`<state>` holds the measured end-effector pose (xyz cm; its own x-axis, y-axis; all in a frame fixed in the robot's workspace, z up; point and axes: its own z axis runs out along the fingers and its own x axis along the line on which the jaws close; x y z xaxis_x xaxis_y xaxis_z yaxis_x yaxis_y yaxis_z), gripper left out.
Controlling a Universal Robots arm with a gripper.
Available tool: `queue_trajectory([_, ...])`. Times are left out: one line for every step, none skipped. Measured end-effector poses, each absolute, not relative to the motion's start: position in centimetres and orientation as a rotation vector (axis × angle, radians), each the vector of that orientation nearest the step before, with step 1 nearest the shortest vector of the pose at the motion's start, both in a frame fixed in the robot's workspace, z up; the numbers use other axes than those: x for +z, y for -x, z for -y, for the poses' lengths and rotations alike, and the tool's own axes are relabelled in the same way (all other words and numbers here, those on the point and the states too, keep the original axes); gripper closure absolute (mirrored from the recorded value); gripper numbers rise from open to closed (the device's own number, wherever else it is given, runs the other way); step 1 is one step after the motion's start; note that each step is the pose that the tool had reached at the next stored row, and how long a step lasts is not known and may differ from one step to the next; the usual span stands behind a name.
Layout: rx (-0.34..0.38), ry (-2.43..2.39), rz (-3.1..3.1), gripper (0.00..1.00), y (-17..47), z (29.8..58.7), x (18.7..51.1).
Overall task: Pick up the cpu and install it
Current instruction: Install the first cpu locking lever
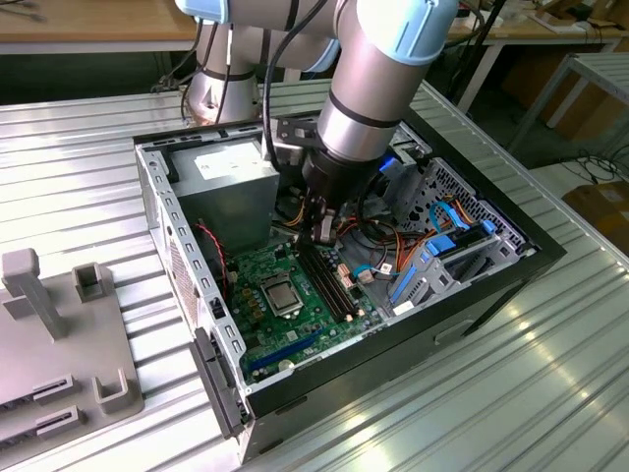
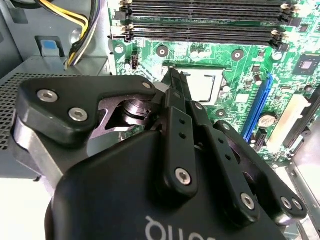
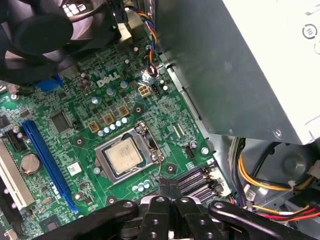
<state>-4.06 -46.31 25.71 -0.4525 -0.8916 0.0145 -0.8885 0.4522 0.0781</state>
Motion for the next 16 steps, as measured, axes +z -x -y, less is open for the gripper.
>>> queue_trajectory([-0.091,-1.63,2.621,0.89,4.08,46.37,25.71])
queue_trajectory([-0.09,-1.645,2.611,0.89,4.08,46.45,25.71])
queue_trajectory([-0.09,-1.657,2.604,0.89,4.08,46.5,25.71])
queue_trajectory([-0.09,-1.665,2.598,0.89,4.08,46.54,25.71])
queue_trajectory([-0.089,-1.675,2.592,0.89,4.08,46.58,25.71])
queue_trajectory([-0.089,-1.682,2.587,0.89,4.08,46.6,25.71])
queue_trajectory([-0.089,-1.694,2.579,0.89,4.08,46.62,25.71])
queue_trajectory([-0.088,-1.704,2.572,0.89,4.08,46.63,25.71])
queue_trajectory([-0.088,-1.723,2.558,0.89,4.08,46.65,25.71])
queue_trajectory([-0.086,-1.749,2.54,0.89,4.08,46.66,25.72])
queue_trajectory([-0.086,-1.766,2.528,0.89,4.08,46.66,25.71])
queue_trajectory([-0.085,-1.796,2.506,0.89,4.08,46.65,25.7])
queue_trajectory([-0.085,-1.811,2.495,0.89,4.15,46.66,25.69])
queue_trajectory([-0.085,-1.816,2.491,0.89,4.21,46.66,25.67])
queue_trajectory([-0.085,-1.819,2.49,0.89,4.28,46.66,25.66])
queue_trajectory([-0.085,-1.822,2.487,0.89,4.31,46.66,25.62])
